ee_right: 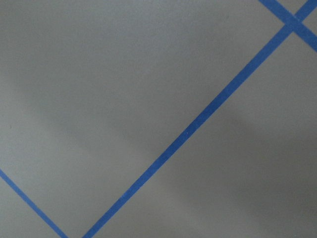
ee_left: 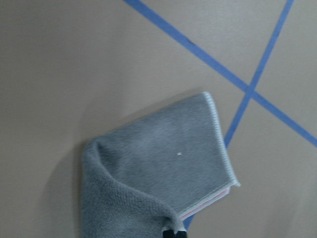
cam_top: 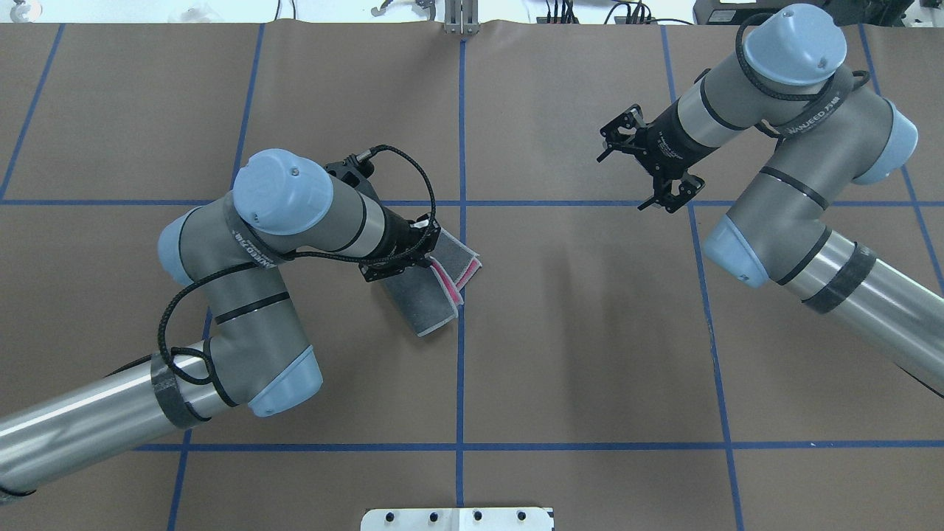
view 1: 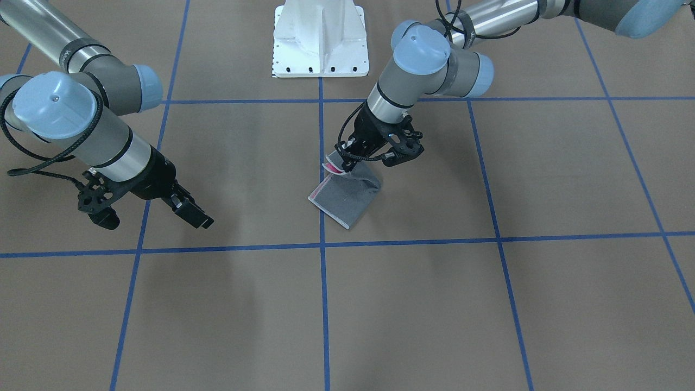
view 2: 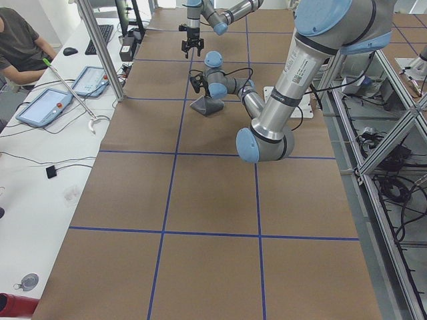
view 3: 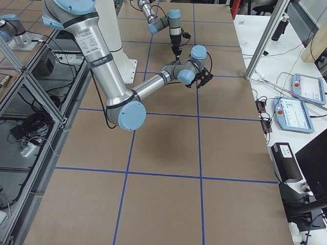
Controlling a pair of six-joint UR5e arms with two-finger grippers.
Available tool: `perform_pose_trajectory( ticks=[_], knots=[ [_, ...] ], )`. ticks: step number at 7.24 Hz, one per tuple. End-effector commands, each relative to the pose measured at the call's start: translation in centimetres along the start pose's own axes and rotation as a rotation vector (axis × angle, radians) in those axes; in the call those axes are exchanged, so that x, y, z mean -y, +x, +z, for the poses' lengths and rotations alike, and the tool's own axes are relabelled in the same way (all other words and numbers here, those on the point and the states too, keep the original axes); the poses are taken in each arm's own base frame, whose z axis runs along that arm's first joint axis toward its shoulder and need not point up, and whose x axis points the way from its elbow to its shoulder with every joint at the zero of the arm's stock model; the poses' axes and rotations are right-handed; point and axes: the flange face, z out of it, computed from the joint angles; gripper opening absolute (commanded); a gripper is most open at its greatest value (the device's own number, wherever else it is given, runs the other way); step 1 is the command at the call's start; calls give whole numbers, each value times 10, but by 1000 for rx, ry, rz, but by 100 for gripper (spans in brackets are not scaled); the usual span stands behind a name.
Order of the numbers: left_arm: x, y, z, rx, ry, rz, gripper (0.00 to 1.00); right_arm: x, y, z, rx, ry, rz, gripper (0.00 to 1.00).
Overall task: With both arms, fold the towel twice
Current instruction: 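Lift the strip end and fold it over toward the far end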
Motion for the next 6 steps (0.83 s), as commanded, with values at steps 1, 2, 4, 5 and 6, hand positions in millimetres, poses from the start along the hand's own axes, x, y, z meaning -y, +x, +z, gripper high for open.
perform_pose_trajectory(
  ticks=[1, 2, 4, 5, 6],
  knots=[
    [15, 23, 14, 7, 20, -11, 0, 6, 2, 3, -7, 4, 3, 100],
    [19, 33, 14, 3, 26, -14, 0, 8, 3, 6, -11, 9, 6, 100],
    [26, 41, 8, -11, 36, -19, 0, 8, 3, 9, -14, 12, 7, 100],
    [27, 44, 6, -15, 38, -21, 0, 9, 3, 9, -13, 13, 7, 100],
    [27, 48, 4, -20, 39, -22, 0, 9, 3, 9, -13, 13, 7, 100]
  ],
)
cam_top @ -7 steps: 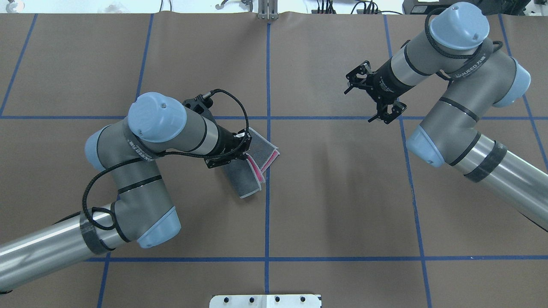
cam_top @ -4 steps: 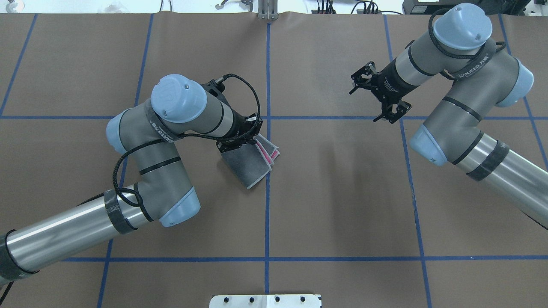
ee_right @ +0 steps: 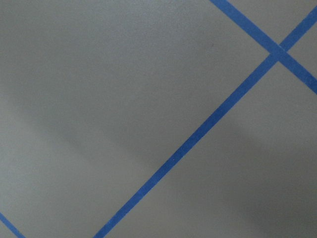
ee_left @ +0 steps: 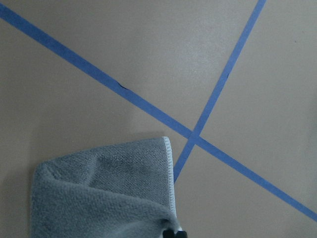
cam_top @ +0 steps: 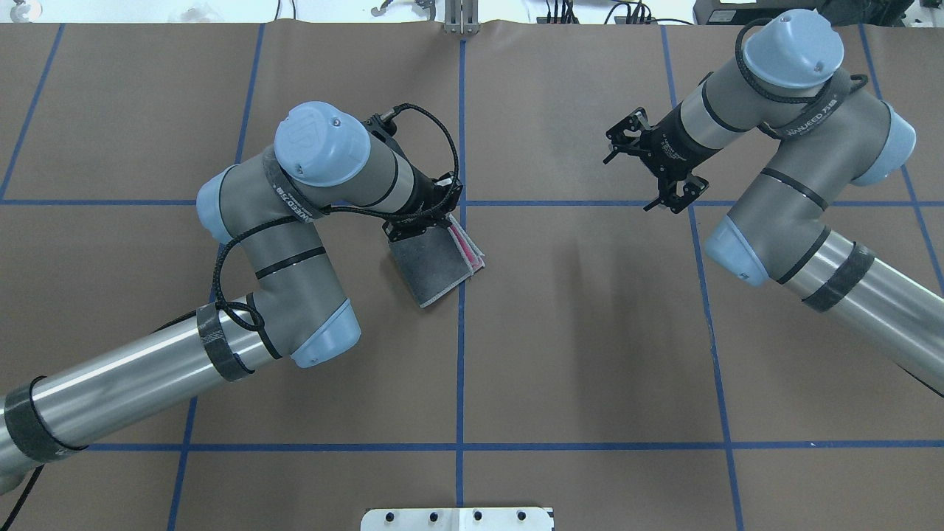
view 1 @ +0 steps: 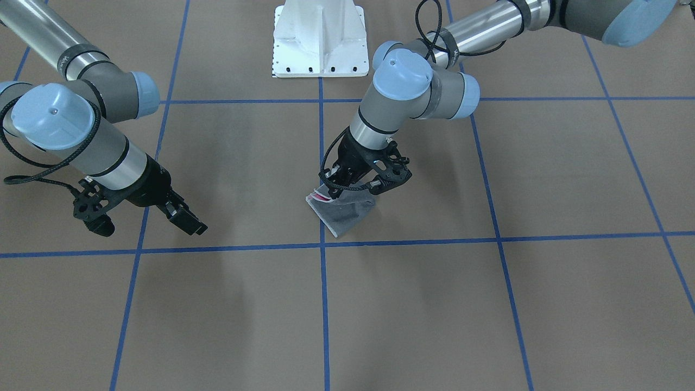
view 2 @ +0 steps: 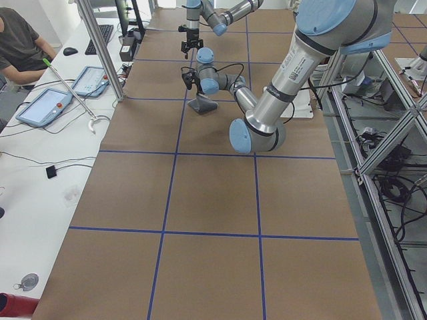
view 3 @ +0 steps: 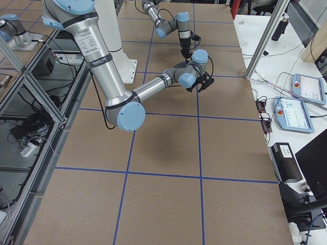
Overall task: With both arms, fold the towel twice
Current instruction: 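Lift the strip end and fold it over toward the far end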
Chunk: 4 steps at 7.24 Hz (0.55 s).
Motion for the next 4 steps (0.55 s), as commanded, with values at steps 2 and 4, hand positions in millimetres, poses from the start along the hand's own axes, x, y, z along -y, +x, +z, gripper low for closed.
perform_pose_trajectory(
  ticks=[2, 4],
  knots=[
    [2, 16, 6, 2, 5, -5, 0, 0, 0, 0, -1, 1, 1, 100],
    [13, 26, 12, 4, 18, -13, 0, 1, 1, 1, -1, 1, 1, 100]
  ],
)
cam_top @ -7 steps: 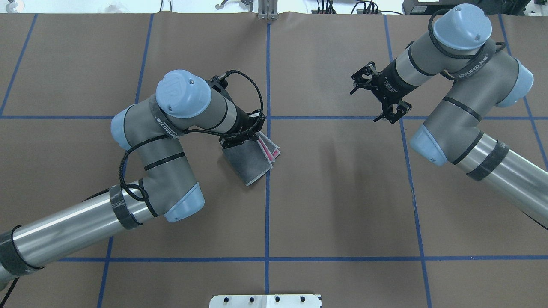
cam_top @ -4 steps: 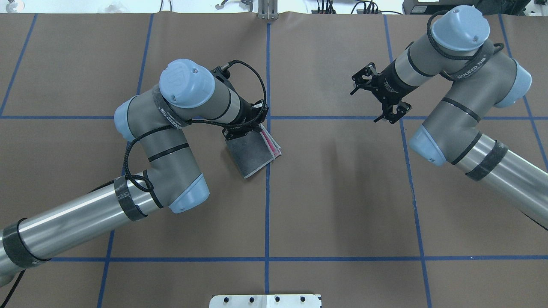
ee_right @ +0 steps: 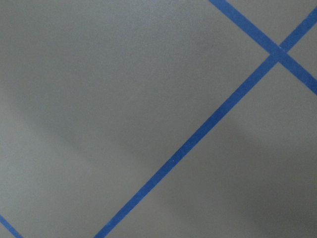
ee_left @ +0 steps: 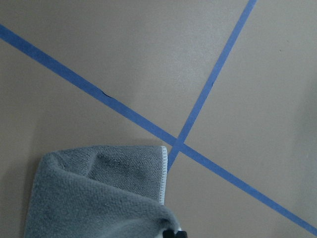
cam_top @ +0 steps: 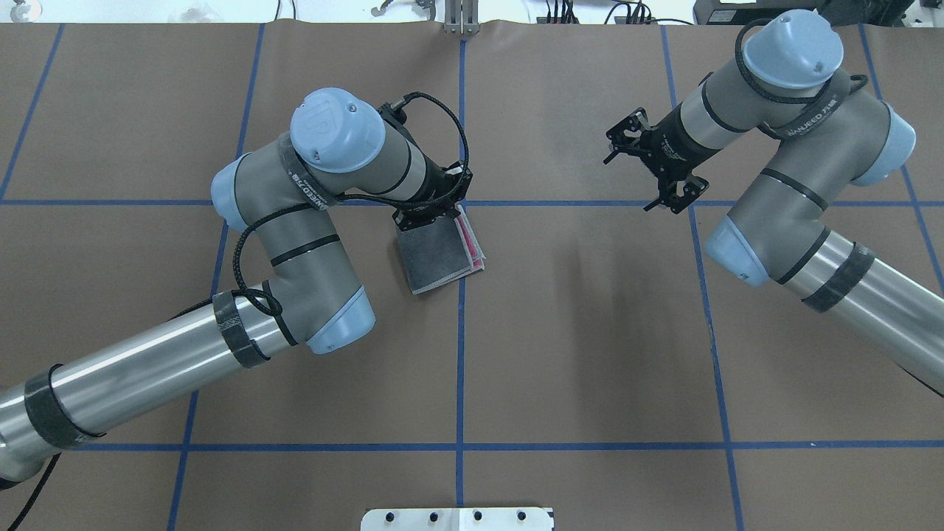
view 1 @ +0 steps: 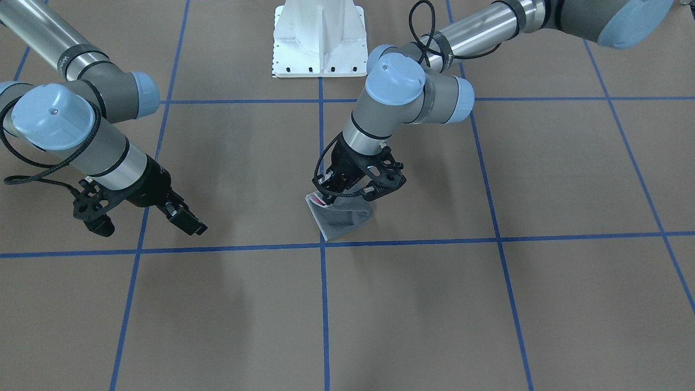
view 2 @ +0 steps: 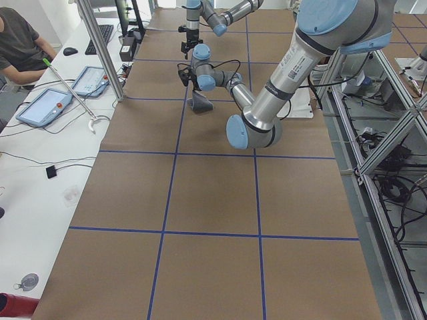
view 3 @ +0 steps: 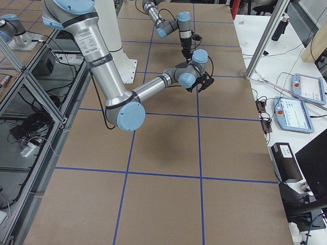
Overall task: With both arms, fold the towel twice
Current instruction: 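Release the folded end and raise the left gripper while the right gripper approaches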
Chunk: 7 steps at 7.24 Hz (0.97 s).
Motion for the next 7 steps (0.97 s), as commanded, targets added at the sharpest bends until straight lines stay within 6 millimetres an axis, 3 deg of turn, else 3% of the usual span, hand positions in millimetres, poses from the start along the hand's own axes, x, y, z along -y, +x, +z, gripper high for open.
perform_pose_trajectory(
  ticks=[1, 4, 5, 6, 7],
  knots=[
    [15, 6, 9, -8, 12, -5, 0, -1, 1, 1, -2, -2, 1, 100],
    [23, 28, 29, -34, 33, -2, 0, 0, 2, 2, -4, -1, 2, 100],
    [24, 31, 33, -39, 32, 0, 29, -2, 2, 4, -6, -1, 0, 100],
    [26, 31, 35, -42, 42, 1, 99, -2, 3, 6, -8, -1, 0, 100],
    [26, 35, 34, -51, 49, 2, 100, -4, 5, 8, -12, -2, -3, 100]
  ],
)
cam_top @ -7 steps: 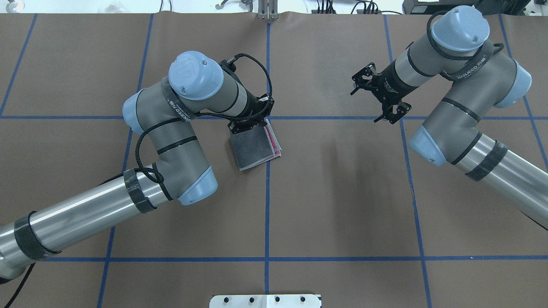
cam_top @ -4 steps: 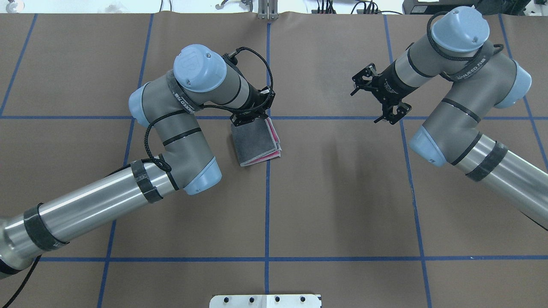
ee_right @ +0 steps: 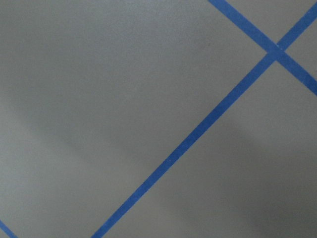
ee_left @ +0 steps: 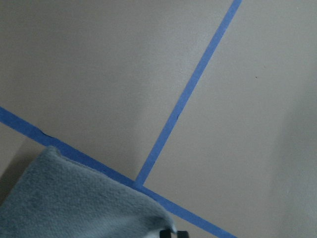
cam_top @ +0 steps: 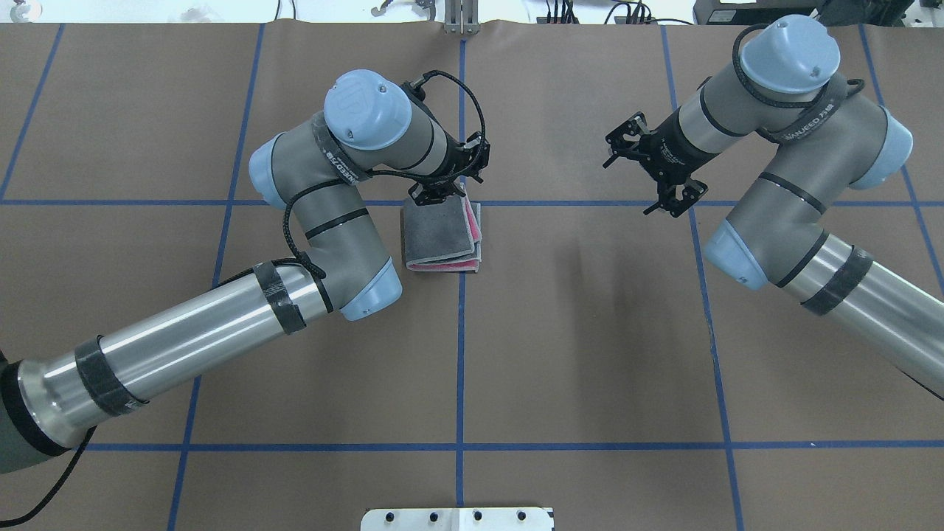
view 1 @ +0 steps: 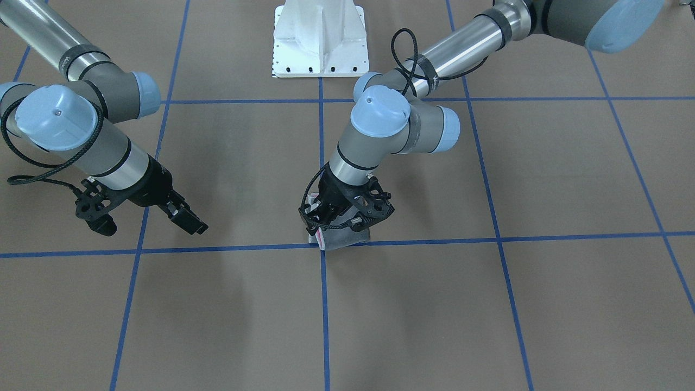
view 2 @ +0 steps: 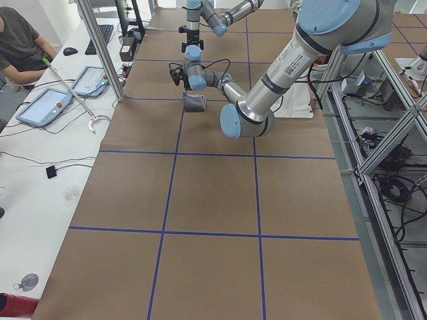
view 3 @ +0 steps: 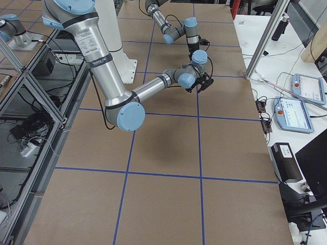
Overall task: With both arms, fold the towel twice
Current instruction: 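Release the folded end and raise the left gripper while the right gripper approaches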
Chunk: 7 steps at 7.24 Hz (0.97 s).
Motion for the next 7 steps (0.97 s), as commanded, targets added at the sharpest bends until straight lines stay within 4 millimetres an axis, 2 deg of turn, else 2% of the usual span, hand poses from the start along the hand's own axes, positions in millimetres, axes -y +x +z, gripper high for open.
perform_pose_trajectory(
  ticks=[1, 2, 3, 5, 6, 7],
  knots=[
    [2, 10, -4, -21, 11, -1, 100, -5, 0, 4, -3, -5, -5, 100],
    [5, 19, -23, -49, -3, 7, 100, -17, -5, 8, -2, -12, -13, 100],
    [9, 18, -37, -48, -42, 5, 100, -32, -16, 12, 10, -7, -31, 100],
    [53, -53, -80, -32, -100, -16, 100, -81, -64, 44, 57, 68, 8, 100],
    [66, -80, -96, -30, -102, -19, 100, -107, -76, 55, 75, 83, 10, 100],
    [69, -103, -104, -24, -99, -24, 100, -139, -89, 61, 107, 99, -10, 100]
  ],
)
